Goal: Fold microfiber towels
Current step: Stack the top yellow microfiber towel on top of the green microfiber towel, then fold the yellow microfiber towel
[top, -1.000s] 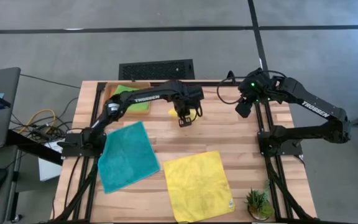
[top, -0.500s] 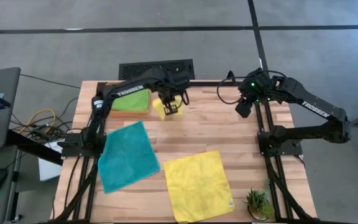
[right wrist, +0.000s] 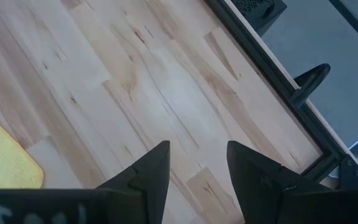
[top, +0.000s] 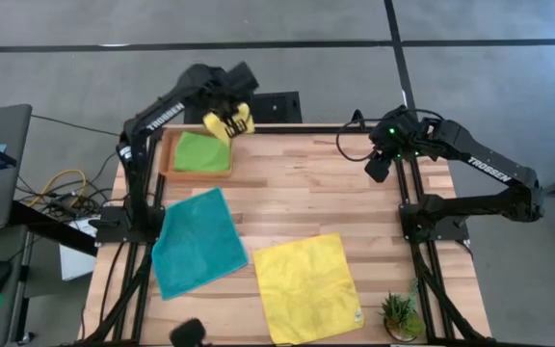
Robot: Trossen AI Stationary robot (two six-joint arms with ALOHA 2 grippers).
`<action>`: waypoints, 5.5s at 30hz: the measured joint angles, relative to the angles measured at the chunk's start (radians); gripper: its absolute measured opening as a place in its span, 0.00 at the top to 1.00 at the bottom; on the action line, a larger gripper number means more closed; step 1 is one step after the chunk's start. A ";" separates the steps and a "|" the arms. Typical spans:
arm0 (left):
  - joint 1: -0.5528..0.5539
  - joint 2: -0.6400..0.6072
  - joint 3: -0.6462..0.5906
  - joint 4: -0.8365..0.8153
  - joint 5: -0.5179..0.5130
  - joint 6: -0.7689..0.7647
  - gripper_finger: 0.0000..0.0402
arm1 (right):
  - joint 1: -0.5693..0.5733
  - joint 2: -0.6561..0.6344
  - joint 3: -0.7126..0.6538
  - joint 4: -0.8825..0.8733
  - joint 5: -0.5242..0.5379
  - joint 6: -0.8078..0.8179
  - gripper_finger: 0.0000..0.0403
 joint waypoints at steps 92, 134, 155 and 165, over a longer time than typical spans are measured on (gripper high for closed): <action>0.104 -0.123 -0.838 0.413 0.190 -0.444 1.00 | 0.000 0.000 0.000 -0.001 0.000 0.000 0.55; 0.137 -0.156 -1.008 0.538 0.202 -0.474 0.62 | 0.000 0.000 0.000 0.000 0.000 0.009 0.55; 0.018 -0.352 -0.858 0.403 0.174 -0.494 0.62 | -0.001 0.000 0.000 -0.015 -0.103 -0.045 0.55; -0.319 -0.424 -0.865 0.448 0.486 -0.516 0.62 | 0.068 0.077 0.000 -0.091 -0.446 -0.121 0.55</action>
